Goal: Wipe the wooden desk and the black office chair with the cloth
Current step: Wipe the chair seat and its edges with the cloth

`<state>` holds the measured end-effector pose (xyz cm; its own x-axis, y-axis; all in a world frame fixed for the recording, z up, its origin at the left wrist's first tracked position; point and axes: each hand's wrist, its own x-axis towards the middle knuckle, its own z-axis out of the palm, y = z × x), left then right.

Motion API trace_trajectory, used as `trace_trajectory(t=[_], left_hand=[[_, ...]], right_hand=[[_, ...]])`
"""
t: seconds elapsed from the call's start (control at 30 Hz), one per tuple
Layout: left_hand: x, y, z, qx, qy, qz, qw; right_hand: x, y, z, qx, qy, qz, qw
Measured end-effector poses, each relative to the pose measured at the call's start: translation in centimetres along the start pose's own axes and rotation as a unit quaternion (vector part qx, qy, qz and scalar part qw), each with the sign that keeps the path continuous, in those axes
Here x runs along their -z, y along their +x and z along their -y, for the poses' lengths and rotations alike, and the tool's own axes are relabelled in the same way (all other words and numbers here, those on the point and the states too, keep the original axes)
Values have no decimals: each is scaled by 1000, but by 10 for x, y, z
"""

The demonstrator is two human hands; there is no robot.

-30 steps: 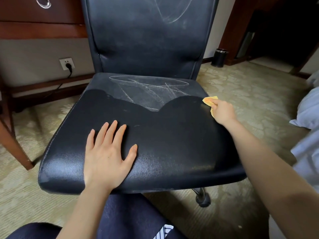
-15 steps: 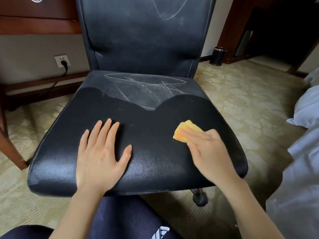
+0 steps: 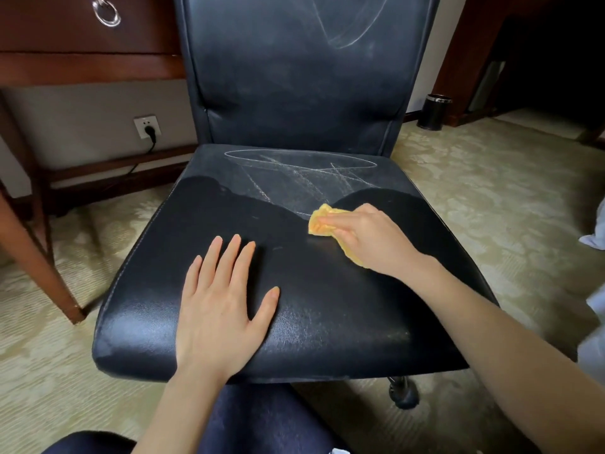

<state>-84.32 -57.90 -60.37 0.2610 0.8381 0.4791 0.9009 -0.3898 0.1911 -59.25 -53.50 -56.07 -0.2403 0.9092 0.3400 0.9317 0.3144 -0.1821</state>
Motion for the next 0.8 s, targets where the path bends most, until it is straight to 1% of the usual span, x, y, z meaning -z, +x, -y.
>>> trace_trajectory(t=[0.07,0.17,0.27,0.33,0.5,0.63,0.7,0.8], left_hand=[[0,0,0,0,-5,-1,1000],[1,-1,1,0,-16,-1,1000],[1,-1,0,-2,-23,-1,1000],[1,0,0,-2,-25,-2,1000],[4,0,1,-5,-34,4,999],[7,0,2,-6,-57,16,998],[9,0,5,-4,-93,18,996],[15,2,10,14,-206,11,978]], right_hand=[[-3,24,-15,-33,14,8,999],[-9,56,-24,-49,56,11,997],[-23,90,-35,-85,29,24,996],[-34,111,-33,-93,27,32,995],[-55,136,9,-48,22,68,996],[-52,120,28,6,82,91,992],[-46,107,28,40,97,101,989],[-35,84,31,120,135,114,977]])
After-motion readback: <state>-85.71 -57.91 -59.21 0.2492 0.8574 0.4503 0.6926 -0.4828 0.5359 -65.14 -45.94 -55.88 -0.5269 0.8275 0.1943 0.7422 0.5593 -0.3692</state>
